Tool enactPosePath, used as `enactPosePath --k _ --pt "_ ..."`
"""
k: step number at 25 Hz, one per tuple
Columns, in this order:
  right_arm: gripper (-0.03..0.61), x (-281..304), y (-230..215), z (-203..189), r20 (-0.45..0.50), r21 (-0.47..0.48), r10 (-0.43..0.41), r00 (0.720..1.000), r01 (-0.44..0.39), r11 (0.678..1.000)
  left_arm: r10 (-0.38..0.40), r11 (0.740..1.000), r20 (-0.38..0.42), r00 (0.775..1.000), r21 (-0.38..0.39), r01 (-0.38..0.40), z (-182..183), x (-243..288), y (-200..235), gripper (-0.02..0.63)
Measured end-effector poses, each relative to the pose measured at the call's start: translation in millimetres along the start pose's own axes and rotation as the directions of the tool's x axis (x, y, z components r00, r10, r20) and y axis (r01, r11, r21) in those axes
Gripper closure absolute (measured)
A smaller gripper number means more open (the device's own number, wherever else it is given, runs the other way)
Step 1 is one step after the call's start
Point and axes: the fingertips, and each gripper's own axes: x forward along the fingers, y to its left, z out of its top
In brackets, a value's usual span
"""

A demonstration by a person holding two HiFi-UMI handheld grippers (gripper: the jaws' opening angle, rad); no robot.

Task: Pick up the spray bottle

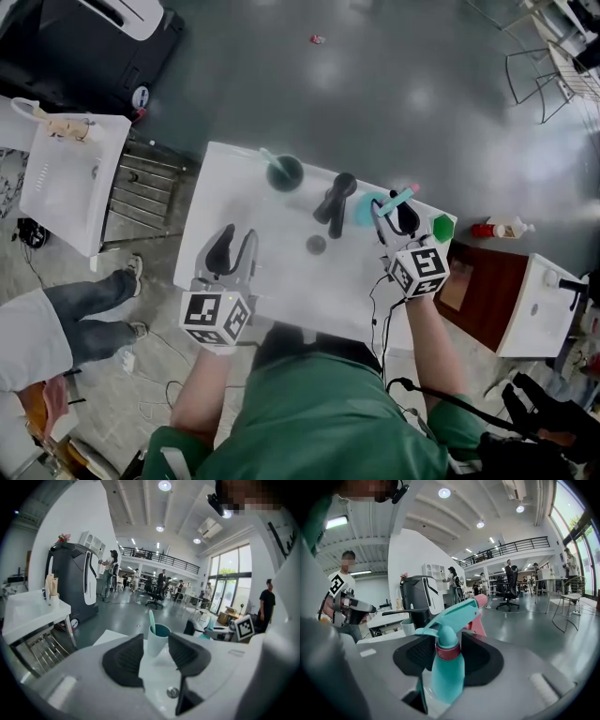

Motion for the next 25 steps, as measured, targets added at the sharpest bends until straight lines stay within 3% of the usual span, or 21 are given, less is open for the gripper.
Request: enactPosePath --k 25 --pt "0.426 -19 10 49 0.082 -0.009 -0.046 0.996 0.047 0.999 0.011 1.0 0.052 0.999 0.015 -0.012 25 -31 4 0.45"
